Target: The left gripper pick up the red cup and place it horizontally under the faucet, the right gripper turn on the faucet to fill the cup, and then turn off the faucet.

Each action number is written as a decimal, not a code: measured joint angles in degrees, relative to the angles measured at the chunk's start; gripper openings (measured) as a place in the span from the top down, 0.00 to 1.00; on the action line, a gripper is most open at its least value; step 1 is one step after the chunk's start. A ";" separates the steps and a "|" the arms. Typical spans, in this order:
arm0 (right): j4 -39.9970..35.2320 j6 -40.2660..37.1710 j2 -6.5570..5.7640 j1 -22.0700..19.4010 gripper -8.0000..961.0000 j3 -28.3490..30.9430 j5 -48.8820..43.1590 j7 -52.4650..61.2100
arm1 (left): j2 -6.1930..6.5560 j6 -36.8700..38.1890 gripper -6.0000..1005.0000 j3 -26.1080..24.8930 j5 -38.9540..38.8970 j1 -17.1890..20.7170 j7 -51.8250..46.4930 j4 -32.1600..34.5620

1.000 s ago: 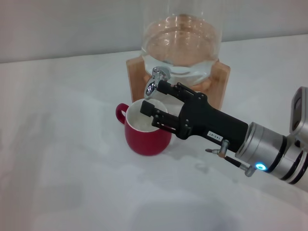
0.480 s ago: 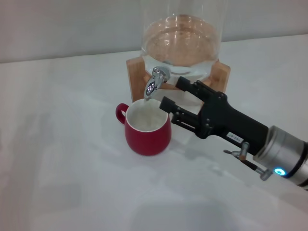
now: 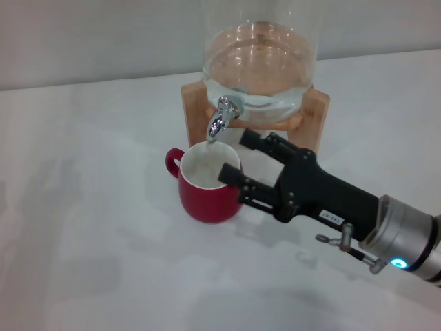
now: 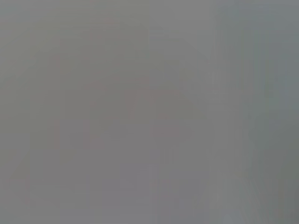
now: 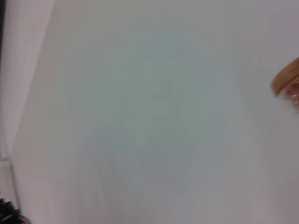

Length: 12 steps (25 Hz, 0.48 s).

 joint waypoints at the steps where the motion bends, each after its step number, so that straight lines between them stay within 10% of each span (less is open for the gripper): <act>1: -0.51 0.32 0.04 0.07 0.17 -0.10 -0.53 0.03 | 0.00 -0.01 0.57 0.01 0.01 -0.11 0.00 0.00; 12: -2.64 4.96 0.26 3.17 0.17 -2.20 -1.19 1.81 | -0.04 -0.05 0.57 0.04 0.02 -0.22 -0.09 0.01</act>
